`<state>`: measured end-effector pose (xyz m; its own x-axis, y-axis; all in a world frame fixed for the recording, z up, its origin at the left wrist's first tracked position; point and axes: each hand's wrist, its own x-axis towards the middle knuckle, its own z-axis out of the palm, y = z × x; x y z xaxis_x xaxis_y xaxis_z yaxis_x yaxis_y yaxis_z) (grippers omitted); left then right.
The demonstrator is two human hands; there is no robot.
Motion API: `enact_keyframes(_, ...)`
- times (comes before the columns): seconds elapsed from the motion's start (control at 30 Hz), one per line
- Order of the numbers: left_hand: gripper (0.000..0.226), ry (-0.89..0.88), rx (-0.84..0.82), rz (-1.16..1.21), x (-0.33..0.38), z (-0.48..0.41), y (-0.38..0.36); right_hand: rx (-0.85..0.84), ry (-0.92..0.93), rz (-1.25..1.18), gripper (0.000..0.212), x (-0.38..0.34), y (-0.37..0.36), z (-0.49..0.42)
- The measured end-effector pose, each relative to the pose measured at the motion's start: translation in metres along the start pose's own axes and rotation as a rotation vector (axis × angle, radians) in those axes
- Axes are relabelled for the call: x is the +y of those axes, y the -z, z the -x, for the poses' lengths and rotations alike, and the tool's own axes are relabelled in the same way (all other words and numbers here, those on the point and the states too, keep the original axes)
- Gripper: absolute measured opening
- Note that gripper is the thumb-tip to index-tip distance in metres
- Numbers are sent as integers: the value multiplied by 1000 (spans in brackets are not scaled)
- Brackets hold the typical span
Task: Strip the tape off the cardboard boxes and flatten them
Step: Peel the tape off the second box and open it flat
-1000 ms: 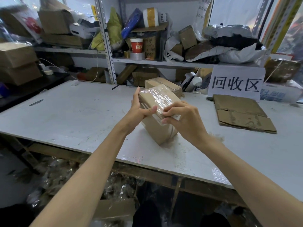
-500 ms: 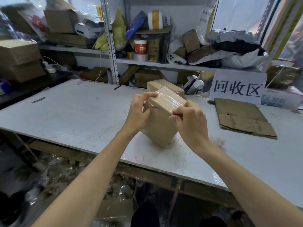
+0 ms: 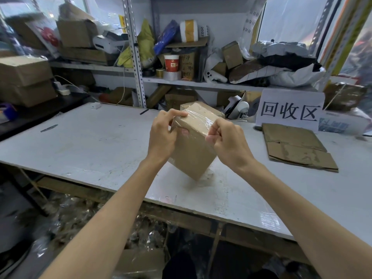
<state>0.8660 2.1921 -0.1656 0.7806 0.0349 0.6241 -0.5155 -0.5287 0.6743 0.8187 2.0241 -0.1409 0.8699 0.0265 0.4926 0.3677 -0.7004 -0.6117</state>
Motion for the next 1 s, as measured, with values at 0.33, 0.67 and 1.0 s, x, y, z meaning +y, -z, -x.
enact_keyframes(0.33, 37, 81, -145, -22, -8, -6, -11, 48, 116, 73, 24, 18, 2, 9)
enact_keyframes(0.67, 36, 225, -95, -2, -13, -13, -6, 72, 407, 98, 19, 34, -2, 19)
enact_keyframes(1.0, 74, 364, -282, 82, 5, 2, -28, -34, 22, -318, 26, 31, -3, 16)
